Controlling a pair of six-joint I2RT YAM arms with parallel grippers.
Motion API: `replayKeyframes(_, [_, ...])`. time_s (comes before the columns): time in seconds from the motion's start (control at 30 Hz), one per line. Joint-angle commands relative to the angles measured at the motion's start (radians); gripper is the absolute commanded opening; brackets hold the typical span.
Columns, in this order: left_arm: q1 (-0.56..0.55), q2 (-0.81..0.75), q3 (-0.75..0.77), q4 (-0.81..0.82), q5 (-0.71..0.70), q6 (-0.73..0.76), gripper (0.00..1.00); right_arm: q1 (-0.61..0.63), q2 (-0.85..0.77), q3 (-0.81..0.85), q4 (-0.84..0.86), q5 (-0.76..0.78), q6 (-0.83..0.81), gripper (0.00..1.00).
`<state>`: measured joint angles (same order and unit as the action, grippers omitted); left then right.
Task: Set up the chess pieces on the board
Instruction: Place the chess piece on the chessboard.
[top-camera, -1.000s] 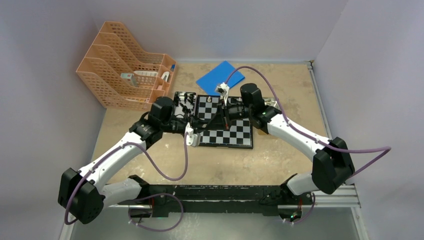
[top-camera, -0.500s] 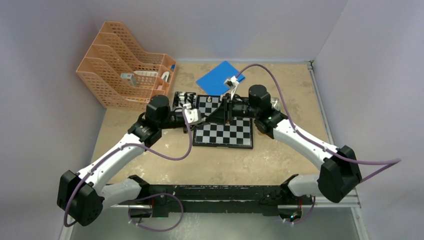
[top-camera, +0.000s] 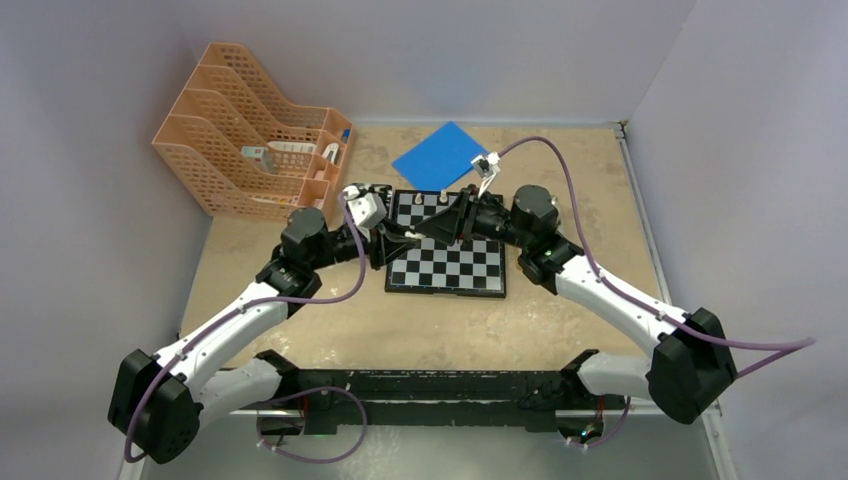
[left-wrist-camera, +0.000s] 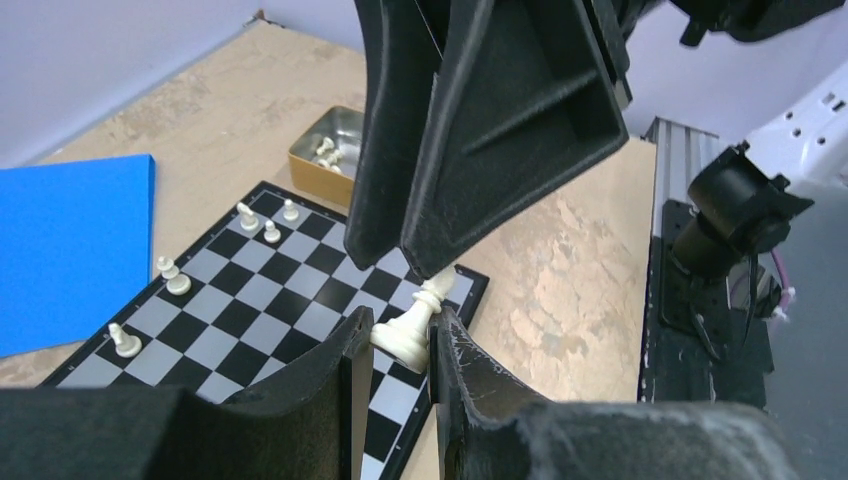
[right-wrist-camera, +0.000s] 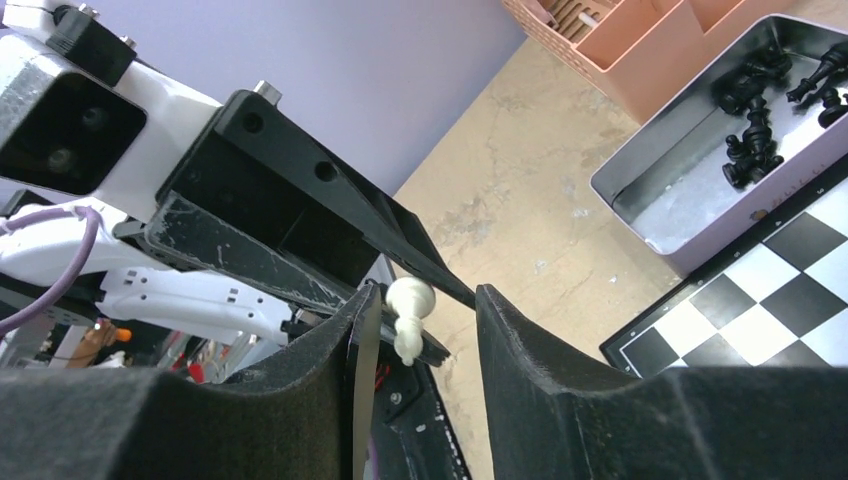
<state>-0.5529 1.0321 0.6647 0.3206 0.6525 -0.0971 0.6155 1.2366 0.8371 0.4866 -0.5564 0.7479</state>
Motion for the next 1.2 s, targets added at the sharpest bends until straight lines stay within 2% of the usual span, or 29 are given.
replayKeyframes(0.0, [-0.004, -0.033, -0.007, 0.113, -0.062, -0.116, 0.0, 0.003, -0.038, -0.02, 0.112, 0.027, 0.052, 0.44])
replayKeyframes(0.27, [-0.004, -0.019, 0.01, 0.107, -0.081, -0.139, 0.0, 0.005, -0.017, -0.023, 0.164, -0.017, 0.075, 0.41])
replayKeyframes(0.67, [-0.003, -0.007, 0.018, 0.103, -0.103, -0.171, 0.0, 0.006, -0.01, -0.032, 0.147, -0.003, 0.067, 0.4])
replayKeyframes(0.83, [-0.003, 0.002, 0.021, 0.107, -0.1, -0.174, 0.0, 0.006, 0.011, -0.023, 0.146, -0.014, 0.064, 0.35])
replayKeyframes(1.1, [-0.003, 0.015, 0.018, 0.124, -0.111, -0.195, 0.0, 0.007, 0.029, -0.023, 0.131, 0.003, 0.057, 0.34])
replayKeyframes(1.17, [-0.003, 0.018, 0.019, 0.13, -0.11, -0.199, 0.0, 0.007, 0.03, -0.024, 0.131, 0.009, 0.057, 0.3])
